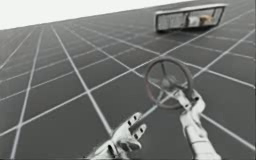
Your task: Pick up and drop off the object
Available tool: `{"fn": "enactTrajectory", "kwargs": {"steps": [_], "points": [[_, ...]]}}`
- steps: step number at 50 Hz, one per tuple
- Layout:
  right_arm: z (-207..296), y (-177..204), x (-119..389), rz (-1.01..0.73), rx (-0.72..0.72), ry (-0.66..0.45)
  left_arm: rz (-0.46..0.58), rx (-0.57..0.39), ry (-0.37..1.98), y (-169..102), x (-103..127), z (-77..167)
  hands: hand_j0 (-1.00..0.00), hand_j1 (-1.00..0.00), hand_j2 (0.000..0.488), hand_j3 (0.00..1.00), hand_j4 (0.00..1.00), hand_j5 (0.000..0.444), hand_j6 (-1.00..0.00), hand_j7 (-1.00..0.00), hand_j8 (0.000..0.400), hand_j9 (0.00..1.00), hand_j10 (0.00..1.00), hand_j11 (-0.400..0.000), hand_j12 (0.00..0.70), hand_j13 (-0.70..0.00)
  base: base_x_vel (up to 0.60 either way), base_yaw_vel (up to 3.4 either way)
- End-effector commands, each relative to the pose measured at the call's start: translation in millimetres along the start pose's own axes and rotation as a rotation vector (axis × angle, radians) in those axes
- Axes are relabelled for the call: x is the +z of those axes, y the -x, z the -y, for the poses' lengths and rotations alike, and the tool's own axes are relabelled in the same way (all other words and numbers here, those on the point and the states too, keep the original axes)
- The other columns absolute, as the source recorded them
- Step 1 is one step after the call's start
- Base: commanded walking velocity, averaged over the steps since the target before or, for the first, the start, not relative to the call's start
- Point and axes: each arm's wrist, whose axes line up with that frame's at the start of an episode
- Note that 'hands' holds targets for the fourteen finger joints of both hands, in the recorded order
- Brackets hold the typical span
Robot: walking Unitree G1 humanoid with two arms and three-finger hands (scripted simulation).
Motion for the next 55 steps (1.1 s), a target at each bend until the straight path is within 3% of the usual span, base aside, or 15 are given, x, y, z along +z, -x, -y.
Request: {"fn": "enactTrajectory", "kwargs": {"steps": [1, 55], "points": [[-12.3, 3.7, 6.2, 0.028, 0.035, 0.002, 0.014, -0.006, 0.015, 2.8, -0.2, -3.2, 0.0, 0.0, 0.0, 1.0, 1.0, 0.0, 0.0, 0.0, 0.0, 1.0, 1.0, -0.4, 0.0, -0.7, 0.54, 0.12], [-12.3, 3.7, 6.2, 0.028, 0.035, 0.002, 0.014, -0.006, 0.015, 2.8, -0.2, -3.2, 0.0, 0.0, 0.0, 1.0, 1.0, 0.0, 0.0, 0.0, 0.0, 1.0, 1.0, -0.4, 0.0, -0.7, 0.58, 0.04]]}}
